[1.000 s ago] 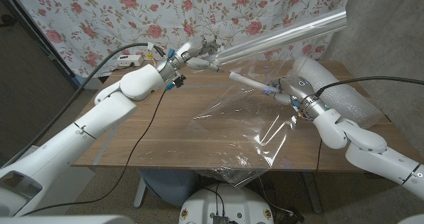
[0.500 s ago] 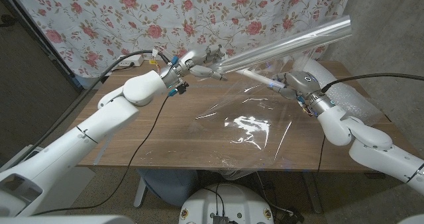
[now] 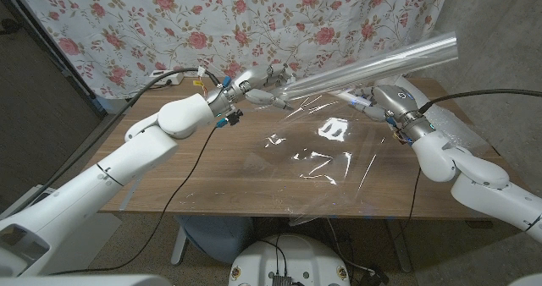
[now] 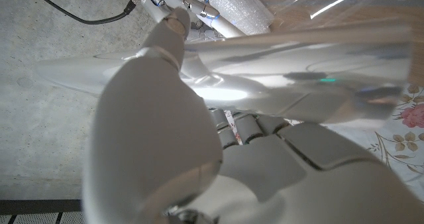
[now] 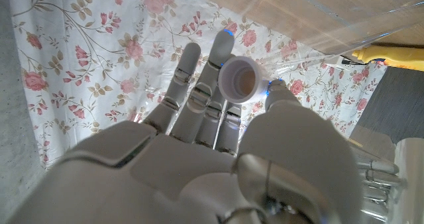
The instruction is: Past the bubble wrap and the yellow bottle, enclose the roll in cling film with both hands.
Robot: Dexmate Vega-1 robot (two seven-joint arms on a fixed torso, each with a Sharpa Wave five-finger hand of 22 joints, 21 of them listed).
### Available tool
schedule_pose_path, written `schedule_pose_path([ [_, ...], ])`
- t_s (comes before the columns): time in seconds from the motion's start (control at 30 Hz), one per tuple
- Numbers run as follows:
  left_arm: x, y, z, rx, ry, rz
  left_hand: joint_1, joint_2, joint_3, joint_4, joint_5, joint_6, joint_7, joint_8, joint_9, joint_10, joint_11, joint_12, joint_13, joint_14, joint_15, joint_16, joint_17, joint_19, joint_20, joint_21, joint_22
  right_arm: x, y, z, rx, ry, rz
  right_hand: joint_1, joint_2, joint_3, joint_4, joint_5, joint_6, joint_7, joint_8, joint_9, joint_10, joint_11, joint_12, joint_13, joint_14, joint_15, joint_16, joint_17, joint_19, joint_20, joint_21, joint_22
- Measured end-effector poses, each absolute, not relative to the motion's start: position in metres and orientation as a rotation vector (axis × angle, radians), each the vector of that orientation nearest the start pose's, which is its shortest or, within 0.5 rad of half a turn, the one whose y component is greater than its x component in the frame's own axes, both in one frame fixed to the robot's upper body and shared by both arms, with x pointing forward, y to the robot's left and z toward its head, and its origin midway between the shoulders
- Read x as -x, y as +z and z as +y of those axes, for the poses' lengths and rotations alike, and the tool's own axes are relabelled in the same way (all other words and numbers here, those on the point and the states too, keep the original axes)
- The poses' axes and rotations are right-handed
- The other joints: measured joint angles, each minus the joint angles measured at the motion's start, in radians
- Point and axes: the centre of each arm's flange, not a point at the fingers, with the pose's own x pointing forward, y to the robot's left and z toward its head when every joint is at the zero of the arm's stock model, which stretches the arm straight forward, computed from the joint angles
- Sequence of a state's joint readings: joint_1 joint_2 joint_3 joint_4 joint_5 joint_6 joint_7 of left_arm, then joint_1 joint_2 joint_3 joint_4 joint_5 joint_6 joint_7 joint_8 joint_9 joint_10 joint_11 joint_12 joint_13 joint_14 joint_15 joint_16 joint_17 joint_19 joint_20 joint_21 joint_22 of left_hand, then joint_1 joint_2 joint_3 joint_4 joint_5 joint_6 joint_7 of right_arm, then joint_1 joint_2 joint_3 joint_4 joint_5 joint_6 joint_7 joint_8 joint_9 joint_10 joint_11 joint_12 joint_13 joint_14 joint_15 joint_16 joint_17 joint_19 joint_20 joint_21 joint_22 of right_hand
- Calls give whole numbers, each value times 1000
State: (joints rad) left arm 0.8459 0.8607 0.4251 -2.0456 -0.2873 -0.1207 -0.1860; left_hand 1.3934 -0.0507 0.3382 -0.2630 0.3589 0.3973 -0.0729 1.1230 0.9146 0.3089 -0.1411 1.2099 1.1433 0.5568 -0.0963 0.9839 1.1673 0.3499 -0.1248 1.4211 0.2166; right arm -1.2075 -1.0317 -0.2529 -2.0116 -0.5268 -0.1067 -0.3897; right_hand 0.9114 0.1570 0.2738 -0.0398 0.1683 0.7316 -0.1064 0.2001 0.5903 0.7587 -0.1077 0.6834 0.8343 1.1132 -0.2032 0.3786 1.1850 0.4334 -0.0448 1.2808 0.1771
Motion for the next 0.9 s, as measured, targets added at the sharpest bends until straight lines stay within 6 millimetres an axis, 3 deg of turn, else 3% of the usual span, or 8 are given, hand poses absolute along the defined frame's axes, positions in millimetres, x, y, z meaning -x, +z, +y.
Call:
schedule_pose_path([
  [0.27,-483,82,162,-730,-636,-892,0,0,4,-4,0,-3,0,0,0,0,0,8,-2,0,0,0,0,0,0,0,-4,-502,19,-304,1361,-281,-870,-1,1,0,0,0,0,0,0,0,4,4,-2,7,0,0,0,0,0,0,0,0],
  [0.4,-484,79,164,-711,-651,-890,0,0,4,-4,0,-3,0,0,-1,0,0,8,-2,0,0,0,0,0,0,0,-4,-501,24,-318,1336,-318,-857,-2,2,0,0,-2,0,0,-1,0,4,4,-2,5,0,0,0,0,0,0,0,0],
  [0.9,-493,63,163,-684,-680,-855,0,0,4,-4,0,-3,7,14,-11,0,0,8,-5,0,0,4,0,0,0,3,-5,-492,31,-330,1281,-340,-861,-2,2,0,0,2,1,0,-3,1,4,3,-3,7,-2,2,3,0,0,0,0,0],
])
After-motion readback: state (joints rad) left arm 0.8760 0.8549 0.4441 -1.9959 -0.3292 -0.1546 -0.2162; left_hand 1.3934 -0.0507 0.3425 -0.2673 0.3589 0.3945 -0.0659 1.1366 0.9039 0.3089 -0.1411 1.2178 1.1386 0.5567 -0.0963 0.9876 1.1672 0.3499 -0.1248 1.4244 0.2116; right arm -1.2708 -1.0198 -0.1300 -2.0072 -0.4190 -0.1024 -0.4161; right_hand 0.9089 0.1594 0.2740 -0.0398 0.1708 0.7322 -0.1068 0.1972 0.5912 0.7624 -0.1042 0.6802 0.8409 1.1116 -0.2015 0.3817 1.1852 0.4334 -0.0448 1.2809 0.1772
